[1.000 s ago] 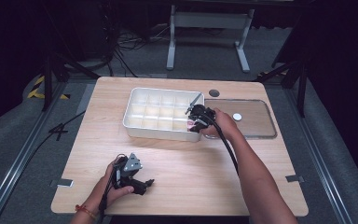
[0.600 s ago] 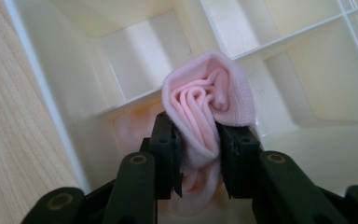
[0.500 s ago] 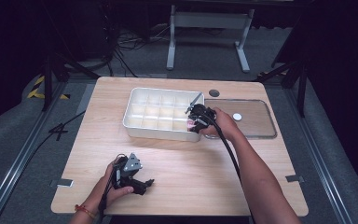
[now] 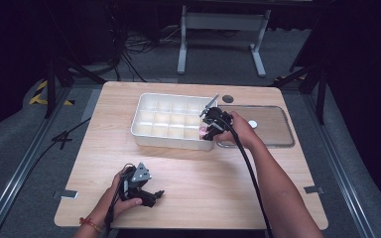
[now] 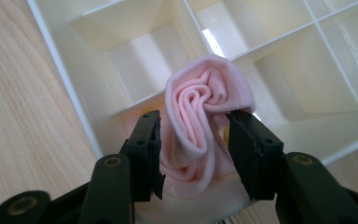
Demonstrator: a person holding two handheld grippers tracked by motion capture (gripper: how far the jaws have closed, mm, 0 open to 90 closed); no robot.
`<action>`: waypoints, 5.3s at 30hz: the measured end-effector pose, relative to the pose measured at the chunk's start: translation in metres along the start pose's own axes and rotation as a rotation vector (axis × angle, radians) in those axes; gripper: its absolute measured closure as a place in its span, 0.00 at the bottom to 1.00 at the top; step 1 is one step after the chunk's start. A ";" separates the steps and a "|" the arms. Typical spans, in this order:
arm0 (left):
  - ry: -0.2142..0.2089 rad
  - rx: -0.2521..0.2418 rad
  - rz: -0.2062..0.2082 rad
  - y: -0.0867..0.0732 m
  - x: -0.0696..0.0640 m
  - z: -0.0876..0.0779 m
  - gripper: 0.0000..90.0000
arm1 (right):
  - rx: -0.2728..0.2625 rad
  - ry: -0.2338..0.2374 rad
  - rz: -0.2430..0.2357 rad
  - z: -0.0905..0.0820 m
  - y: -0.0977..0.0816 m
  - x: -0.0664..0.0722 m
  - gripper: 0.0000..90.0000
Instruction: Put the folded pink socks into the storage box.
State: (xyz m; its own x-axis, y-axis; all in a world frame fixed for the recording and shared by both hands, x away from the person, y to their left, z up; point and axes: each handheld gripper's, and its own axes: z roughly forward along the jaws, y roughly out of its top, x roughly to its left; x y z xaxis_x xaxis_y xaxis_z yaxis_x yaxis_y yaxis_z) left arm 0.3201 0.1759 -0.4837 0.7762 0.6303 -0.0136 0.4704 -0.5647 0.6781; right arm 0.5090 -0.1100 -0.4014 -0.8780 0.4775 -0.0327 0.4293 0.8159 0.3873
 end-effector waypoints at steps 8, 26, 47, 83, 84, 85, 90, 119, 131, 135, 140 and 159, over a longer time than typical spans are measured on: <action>0.000 0.000 0.000 0.000 0.000 0.000 0.09 | -0.051 -0.018 0.025 -0.009 -0.004 0.000 0.61; -0.004 0.009 0.001 0.000 0.000 -0.001 0.08 | -0.143 -0.044 0.015 -0.030 -0.015 0.011 0.59; 0.004 0.003 0.004 0.001 0.000 0.000 0.08 | -0.202 -0.076 -0.005 -0.061 -0.041 0.022 0.58; 0.000 0.007 0.007 0.001 0.000 0.001 0.07 | -0.202 -0.149 -0.100 -0.079 -0.098 0.051 0.50; 0.000 0.007 0.007 0.001 0.000 0.001 0.07 | -0.200 -0.153 -0.104 -0.080 -0.100 0.052 0.50; 0.000 0.007 0.007 0.001 0.000 0.001 0.07 | -0.202 -0.159 -0.101 -0.079 -0.102 0.053 0.50; -0.002 0.006 0.007 0.001 0.000 0.001 0.07 | -0.201 -0.165 -0.096 -0.080 -0.112 0.053 0.49; 0.004 0.010 0.010 0.002 0.000 0.002 0.06 | -0.216 -0.159 -0.012 -0.065 -0.181 0.059 0.43; 0.003 0.011 0.013 0.002 0.000 0.001 0.06 | -0.226 -0.183 -0.005 -0.061 -0.212 0.061 0.40; 0.004 0.011 0.016 0.002 0.001 0.001 0.06 | -0.226 -0.186 -0.002 -0.059 -0.221 0.063 0.40; 0.004 0.010 0.016 0.002 0.001 0.002 0.06 | -0.248 -0.182 0.016 -0.061 -0.233 0.063 0.40; 0.004 0.009 0.012 0.002 0.000 0.002 0.06 | -0.315 -0.154 0.118 -0.062 -0.282 0.059 0.38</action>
State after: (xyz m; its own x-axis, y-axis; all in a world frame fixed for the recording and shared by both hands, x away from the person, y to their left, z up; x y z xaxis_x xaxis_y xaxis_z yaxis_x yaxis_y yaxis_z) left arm 0.3221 0.1741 -0.4834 0.7801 0.6256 -0.0029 0.4652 -0.5770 0.6713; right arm 0.3231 -0.3324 -0.4560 -0.7737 0.6257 -0.0998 0.4190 0.6234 0.6602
